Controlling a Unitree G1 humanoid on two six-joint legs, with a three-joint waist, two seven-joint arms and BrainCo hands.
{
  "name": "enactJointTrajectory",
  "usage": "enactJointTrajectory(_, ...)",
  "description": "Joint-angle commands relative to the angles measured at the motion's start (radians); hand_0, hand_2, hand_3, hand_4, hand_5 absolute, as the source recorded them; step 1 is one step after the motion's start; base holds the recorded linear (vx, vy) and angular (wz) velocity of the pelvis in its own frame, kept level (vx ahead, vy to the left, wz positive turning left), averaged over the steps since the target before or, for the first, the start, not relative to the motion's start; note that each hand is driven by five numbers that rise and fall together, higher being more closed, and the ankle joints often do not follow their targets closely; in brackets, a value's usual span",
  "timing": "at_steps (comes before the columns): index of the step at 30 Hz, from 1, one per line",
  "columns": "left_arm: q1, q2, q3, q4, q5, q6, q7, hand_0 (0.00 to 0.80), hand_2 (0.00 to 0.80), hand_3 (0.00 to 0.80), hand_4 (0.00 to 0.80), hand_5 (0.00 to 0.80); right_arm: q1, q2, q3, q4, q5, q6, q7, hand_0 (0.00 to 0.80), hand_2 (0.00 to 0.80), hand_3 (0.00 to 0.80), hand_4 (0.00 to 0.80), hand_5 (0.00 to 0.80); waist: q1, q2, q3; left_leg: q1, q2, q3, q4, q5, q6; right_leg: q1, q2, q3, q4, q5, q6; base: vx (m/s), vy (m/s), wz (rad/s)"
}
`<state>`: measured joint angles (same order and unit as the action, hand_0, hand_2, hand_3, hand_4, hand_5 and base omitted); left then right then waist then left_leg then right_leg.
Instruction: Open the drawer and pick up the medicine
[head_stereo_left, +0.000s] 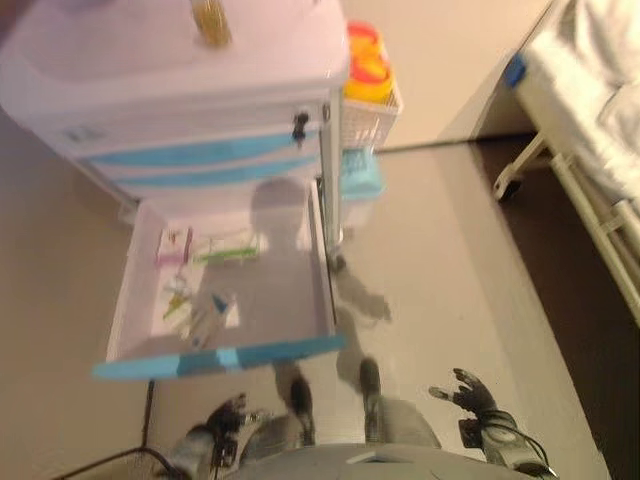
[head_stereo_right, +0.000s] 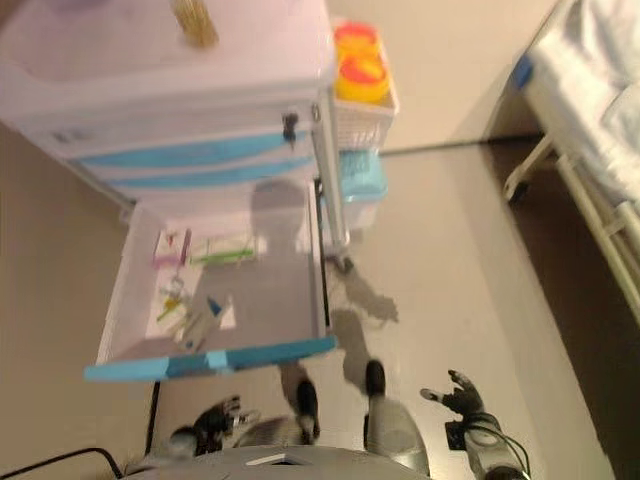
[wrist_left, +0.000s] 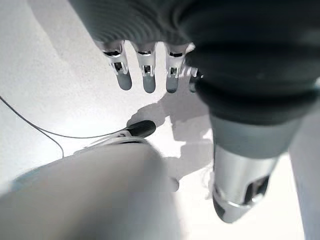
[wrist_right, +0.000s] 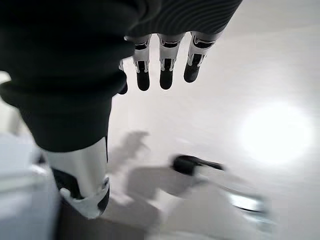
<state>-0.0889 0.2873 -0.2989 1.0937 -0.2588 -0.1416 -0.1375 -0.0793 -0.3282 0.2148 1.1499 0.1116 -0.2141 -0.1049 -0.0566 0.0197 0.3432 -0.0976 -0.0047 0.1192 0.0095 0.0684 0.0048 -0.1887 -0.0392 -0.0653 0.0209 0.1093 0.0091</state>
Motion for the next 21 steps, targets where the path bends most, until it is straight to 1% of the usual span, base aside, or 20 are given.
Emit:
enactJointTrajectory(1,-0.034,0.046,-0.044,-0.083,0.003,-0.066,0.018,0.0,0.0,0.0,0.0,0.0,-0.042,-0.038,0.056,-0.016,-0.042,0.0,-0.048,0.0,0.0,0.0,0.0,0.0,0.008,-0.001,0.081,-0.114,-0.027,-0.034,0.151,-0.103,0.043,-0.056,0.012,-0.035,0.223,-0.153,-0.001,-0.079,0.053,0.05)
enactJointTrajectory(3,-0.046,0.068,-0.065,-0.149,0.019,-0.081,0.042,0.0,0.0,0.0,0.0,0.0,-0.057,-0.054,0.063,-0.023,-0.039,0.025,-0.047,0.0,0.0,0.0,0.0,0.0,0.01,0.005,0.107,-0.163,-0.026,-0.037,0.192,-0.103,0.044,-0.102,0.013,-0.04,0.27,-0.165,-0.01,-0.057,0.065,0.08)
enactJointTrajectory(6,-0.06,0.127,-0.098,-0.292,0.062,-0.076,0.086,0.0,0.0,0.0,0.0,0.0,-0.064,-0.085,0.079,-0.046,-0.045,0.029,-0.039,0.0,0.0,0.0,0.0,0.0,0.011,0.014,0.139,-0.236,-0.033,-0.047,0.278,-0.119,0.046,-0.172,0.01,-0.045,0.36,-0.196,-0.024,-0.005,0.064,0.12)
enactJointTrajectory(8,-0.078,0.163,-0.103,-0.36,0.075,-0.057,0.102,0.0,0.0,0.0,0.0,0.0,-0.063,-0.098,0.077,-0.059,-0.031,0.03,-0.035,0.0,0.0,0.0,0.0,0.0,0.009,0.018,0.149,-0.263,-0.037,-0.05,0.318,-0.128,0.049,-0.199,0.007,-0.048,0.401,-0.208,-0.03,0.032,0.044,0.13)
enactJointTrajectory(9,-0.085,0.177,-0.104,-0.378,0.103,-0.069,0.113,0.0,0.0,0.0,0.0,0.0,-0.062,-0.103,0.076,-0.066,-0.02,0.032,-0.032,0.0,0.0,0.0,0.0,0.0,0.008,0.019,0.152,-0.27,-0.039,-0.05,0.331,-0.133,0.05,-0.205,0.005,-0.047,0.409,-0.212,-0.032,0.058,0.06,0.05)
enactJointTrajectory(10,-0.107,0.221,-0.099,-0.443,0.105,-0.03,0.117,0.0,0.0,0.0,0.0,0.0,-0.055,-0.111,0.073,-0.083,-0.011,0.034,-0.03,0.0,0.0,0.0,0.0,0.0,0.004,0.019,0.158,-0.291,-0.043,-0.047,0.37,-0.147,0.052,-0.223,0.001,-0.044,0.439,-0.22,-0.035,0.068,0.058,0.0)
enactJointTrajectory(11,-0.118,0.24,-0.095,-0.465,0.11,-0.022,0.121,0.0,0.0,0.0,0.0,0.0,-0.051,-0.114,0.072,-0.093,-0.008,0.036,-0.027,0.0,0.0,0.0,0.0,0.0,0.002,0.019,0.16,-0.298,-0.044,-0.046,0.384,-0.153,0.053,-0.231,0.0,-0.042,0.451,-0.224,-0.037,0.075,0.077,-0.02)
enactJointTrajectory(12,-0.145,0.281,-0.079,-0.511,0.113,0.004,0.111,0.0,0.0,0.0,0.0,0.0,-0.043,-0.12,0.068,-0.108,-0.006,0.037,-0.026,0.0,0.0,0.0,0.0,0.0,-0.004,0.019,0.165,-0.311,-0.047,-0.043,0.409,-0.163,0.056,-0.245,-0.001,-0.036,0.469,-0.229,-0.039,0.076,0.067,-0.01)
enactJointTrajectory(14,-0.182,0.334,-0.06,-0.566,0.106,0.039,0.102,0.0,0.0,0.0,0.0,0.0,-0.028,-0.127,0.061,-0.116,-0.005,0.031,-0.023,0.0,0.0,0.0,0.0,0.0,-0.013,0.019,0.167,-0.327,-0.047,-0.035,0.441,-0.178,0.058,-0.262,-0.002,-0.028,0.489,-0.233,-0.042,0.09,0.069,0.01)
enactJointTrajectory(15,-0.188,0.344,-0.055,-0.576,0.102,0.041,0.1,0.0,0.0,0.0,0.0,0.0,-0.024,-0.128,0.058,-0.118,-0.006,0.03,-0.023,0.0,0.0,0.0,0.0,0.0,-0.016,0.019,0.168,-0.33,-0.047,-0.033,0.447,-0.181,0.059,-0.265,-0.002,-0.026,0.493,-0.234,-0.042,0.095,0.074,0.0)
enactJointTrajectory(17,-0.232,0.396,-0.017,-0.613,0.078,0.08,0.084,0.0,0.0,0.0,0.0,0.0,-0.001,-0.134,0.048,-0.133,-0.006,0.023,-0.021,0.0,0.0,0.0,0.0,0.0,-0.032,0.017,0.172,-0.349,-0.045,-0.022,0.481,-0.196,0.063,-0.287,0.0,-0.014,0.513,-0.236,-0.045,0.078,0.072,-0.08)
enactJointTrajectory(18,-0.244,0.406,-0.013,-0.614,0.082,0.086,0.085,0.0,0.0,0.0,0.0,0.0,0.002,-0.136,0.045,-0.134,-0.005,0.022,-0.02,0.0,0.0,0.0,0.0,0.0,-0.035,0.017,0.173,-0.354,-0.045,-0.021,0.488,-0.199,0.064,-0.292,0.001,-0.01,0.516,-0.236,-0.045,0.067,0.072,-0.15)
enactJointTrajectory(20,-0.319,0.458,0.002,-0.588,0.068,0.127,0.065,0.0,0.0,0.0,0.0,0.0,0.018,-0.144,0.038,-0.146,-0.009,0.016,-0.021,0.0,0.0,0.0,0.0,0.0,-0.058,0.013,0.175,-0.374,-0.045,-0.014,0.516,-0.209,0.067,-0.316,0.008,0.011,0.53,-0.232,-0.048,0.078,0.101,-0.17)
enactJointTrajectory(21,-0.356,0.475,0.007,-0.559,0.034,0.137,0.049,0.0,0.0,0.0,0.0,0.0,0.022,-0.15,0.038,-0.153,-0.014,0.018,-0.021,0.0,0.0,0.0,0.0,0.0,-0.069,0.011,0.175,-0.382,-0.044,-0.01,0.526,-0.213,0.069,-0.327,0.012,0.021,0.535,-0.229,-0.049,0.076,0.111,-0.19)
